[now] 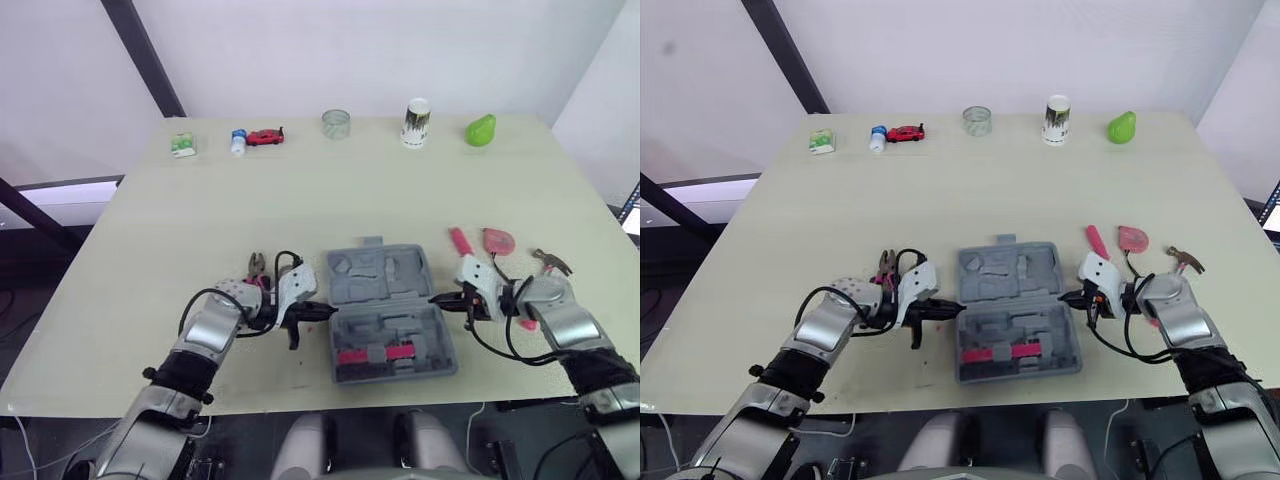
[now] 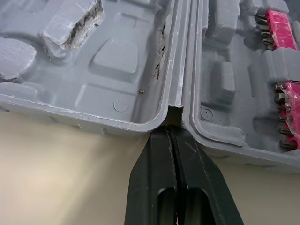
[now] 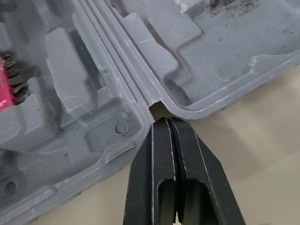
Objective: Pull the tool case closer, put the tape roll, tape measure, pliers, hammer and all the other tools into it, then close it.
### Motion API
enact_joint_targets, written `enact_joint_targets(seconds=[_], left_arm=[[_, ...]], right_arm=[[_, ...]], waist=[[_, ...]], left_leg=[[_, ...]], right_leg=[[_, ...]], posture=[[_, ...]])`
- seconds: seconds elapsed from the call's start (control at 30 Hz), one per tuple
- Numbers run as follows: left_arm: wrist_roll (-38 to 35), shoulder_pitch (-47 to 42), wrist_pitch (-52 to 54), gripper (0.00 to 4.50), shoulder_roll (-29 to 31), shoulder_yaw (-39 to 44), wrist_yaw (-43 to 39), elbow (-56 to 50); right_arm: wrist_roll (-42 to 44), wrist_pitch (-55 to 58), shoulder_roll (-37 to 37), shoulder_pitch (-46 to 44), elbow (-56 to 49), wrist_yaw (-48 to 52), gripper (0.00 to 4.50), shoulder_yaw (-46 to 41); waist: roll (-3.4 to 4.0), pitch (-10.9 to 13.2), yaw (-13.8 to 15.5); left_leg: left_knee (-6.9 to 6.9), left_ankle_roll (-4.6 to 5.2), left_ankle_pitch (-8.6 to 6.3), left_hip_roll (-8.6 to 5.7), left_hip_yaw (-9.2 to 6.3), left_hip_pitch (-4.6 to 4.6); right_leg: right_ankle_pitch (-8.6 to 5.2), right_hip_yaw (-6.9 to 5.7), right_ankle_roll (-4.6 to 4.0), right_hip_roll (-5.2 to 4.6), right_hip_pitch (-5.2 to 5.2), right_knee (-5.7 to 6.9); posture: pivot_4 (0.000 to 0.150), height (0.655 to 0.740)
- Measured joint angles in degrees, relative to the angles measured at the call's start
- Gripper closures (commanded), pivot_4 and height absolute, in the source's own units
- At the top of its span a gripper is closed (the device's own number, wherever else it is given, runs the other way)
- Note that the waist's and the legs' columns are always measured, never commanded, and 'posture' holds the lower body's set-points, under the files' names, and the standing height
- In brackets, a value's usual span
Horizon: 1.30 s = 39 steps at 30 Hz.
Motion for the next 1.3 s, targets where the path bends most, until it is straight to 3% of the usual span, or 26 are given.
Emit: enact_joint_targets(seconds=[0.33, 0.63, 1.0, 1.3], left_arm=[[-0.6, 5.0, 4.4, 4.44, 3.9, 0.2, -0.9, -7.5], [-3.5, 11.3, 10.8, 4.44, 11.3, 2.4, -1.2, -17.5], [-6.9, 16.9, 14.6, 4.44, 16.0, 3.7, -1.1, -23.9], [-7.7, 18.3, 16.2, 4.44, 16.1, 3.7, 0.3, -25.5]], right_arm=[[2.3, 7.2, -0.5, 9.1, -13.3, -2.7, 4.5, -0.1], [4.1, 13.7, 1.8, 17.6, -26.6, -9.4, 4.5, 0.7], [5.5, 16.9, 1.3, 21.3, -32.5, -12.1, 4.5, 2.4], [6.0, 17.0, 1.3, 21.5, -32.4, -13.6, 4.5, 2.5]], waist=[[0.0, 0.0, 0.0], [-0.05, 0.0, 0.4], [-0.08, 0.0, 0.1], [-0.09, 0.0, 0.2]], left_leg=[[0.01, 0.04, -0.02, 0.02, -0.03, 0.03], [0.01, 0.05, -0.03, 0.19, -0.05, 0.01], [-0.01, 0.05, -0.03, 0.26, -0.03, 0.02], [0.0, 0.05, -0.03, 0.25, -0.03, 0.02]], right_leg=[[-0.01, 0.0, -0.01, 0.03, 0.01, 0.04], [-0.01, -0.01, 0.0, 0.05, 0.01, 0.03], [-0.03, 0.01, -0.01, 0.08, 0.0, 0.01], [-0.02, 0.0, -0.01, 0.1, 0.0, 0.02]], posture=[[0.15, 0.74], [0.15, 0.74], [0.15, 0.74], [0.15, 0.74]])
